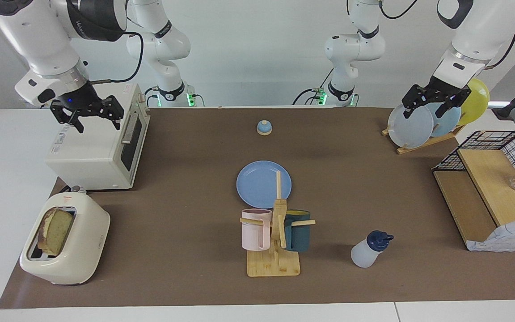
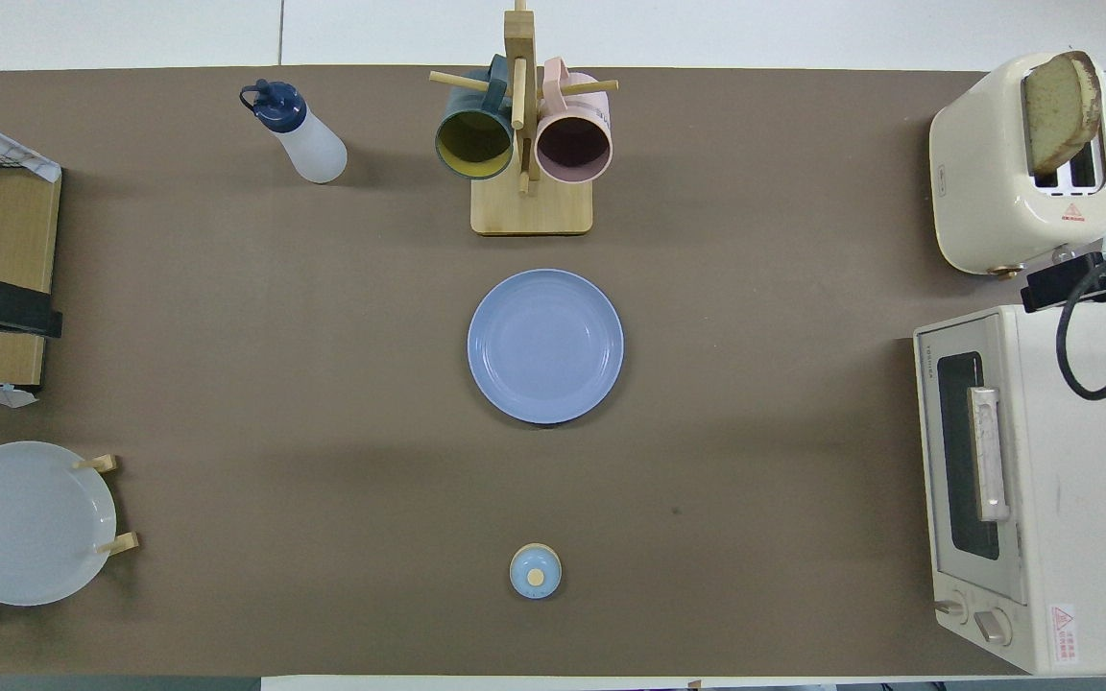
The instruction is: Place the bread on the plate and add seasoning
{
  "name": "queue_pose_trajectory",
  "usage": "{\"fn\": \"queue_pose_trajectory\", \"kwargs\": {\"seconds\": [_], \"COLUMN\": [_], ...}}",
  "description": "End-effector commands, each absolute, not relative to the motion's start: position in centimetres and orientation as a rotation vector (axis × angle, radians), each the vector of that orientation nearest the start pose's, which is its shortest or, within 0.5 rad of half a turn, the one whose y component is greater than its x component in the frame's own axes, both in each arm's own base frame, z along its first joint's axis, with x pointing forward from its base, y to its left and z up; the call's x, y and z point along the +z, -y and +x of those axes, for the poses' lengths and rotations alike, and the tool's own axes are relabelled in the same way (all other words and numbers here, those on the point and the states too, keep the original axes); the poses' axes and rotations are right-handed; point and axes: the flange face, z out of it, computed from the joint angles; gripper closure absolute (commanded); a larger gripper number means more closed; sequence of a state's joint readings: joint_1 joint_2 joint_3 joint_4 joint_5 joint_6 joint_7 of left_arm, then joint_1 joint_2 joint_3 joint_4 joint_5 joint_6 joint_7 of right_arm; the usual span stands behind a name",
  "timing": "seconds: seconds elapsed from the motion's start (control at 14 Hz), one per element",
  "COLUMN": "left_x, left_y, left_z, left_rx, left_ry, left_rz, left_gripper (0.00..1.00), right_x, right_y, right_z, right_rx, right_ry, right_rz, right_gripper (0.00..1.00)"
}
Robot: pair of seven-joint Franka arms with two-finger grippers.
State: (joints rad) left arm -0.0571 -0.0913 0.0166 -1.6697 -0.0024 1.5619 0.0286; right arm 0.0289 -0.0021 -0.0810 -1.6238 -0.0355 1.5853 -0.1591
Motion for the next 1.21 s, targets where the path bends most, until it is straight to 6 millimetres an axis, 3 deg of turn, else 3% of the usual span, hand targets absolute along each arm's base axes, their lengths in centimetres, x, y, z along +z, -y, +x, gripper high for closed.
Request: {"fn": "queue_pose_trajectory", "kwargs": {"seconds": [0.0, 0.43, 0.57, 0.78, 0.86, 1.0, 1.14], "left_x": [62.9, 62.9, 62.8, 62.4, 62.4, 62.0, 60.9], "left_y": [2.4, 2.3, 2.3, 2.9, 3.1, 5.4, 6.9], "left_z": [52.0, 51.8, 51.7, 51.2, 51.3, 51.8, 51.9], "left_rx": [0.02, 0.034, 0.044, 0.075, 0.056, -0.03, -0.146], "left_ry": [-0.095, -0.095, -0.097, -0.111, -0.123, -0.197, -0.236], "left_rz": [-3.153, -3.153, -3.153, -3.151, -3.151, -3.15, -3.151], "left_gripper": [0.0, 0.0, 0.0, 0.0, 0.0, 0.0, 0.0], "right_x": [60.1, 60.5, 61.2, 61.3, 60.7, 59.9, 56.9], "right_y": [3.4, 3.9, 4.8, 8.9, 10.0, 10.0, 10.4], "right_z": [55.0, 55.5, 57.0, 58.1, 58.4, 59.5, 61.8], "right_rx": [0.056, -0.02, -0.218, -0.412, -0.465, -0.614, -0.67], "right_ry": [0.204, 0.155, 0.137, 0.031, 0.011, 0.038, 0.043], "right_rz": [-3.182, -3.175, -3.182, -3.19, -3.191, -3.191, -3.193], "right_gripper": [0.0, 0.0, 0.0, 0.0, 0.0, 0.0, 0.0]}}
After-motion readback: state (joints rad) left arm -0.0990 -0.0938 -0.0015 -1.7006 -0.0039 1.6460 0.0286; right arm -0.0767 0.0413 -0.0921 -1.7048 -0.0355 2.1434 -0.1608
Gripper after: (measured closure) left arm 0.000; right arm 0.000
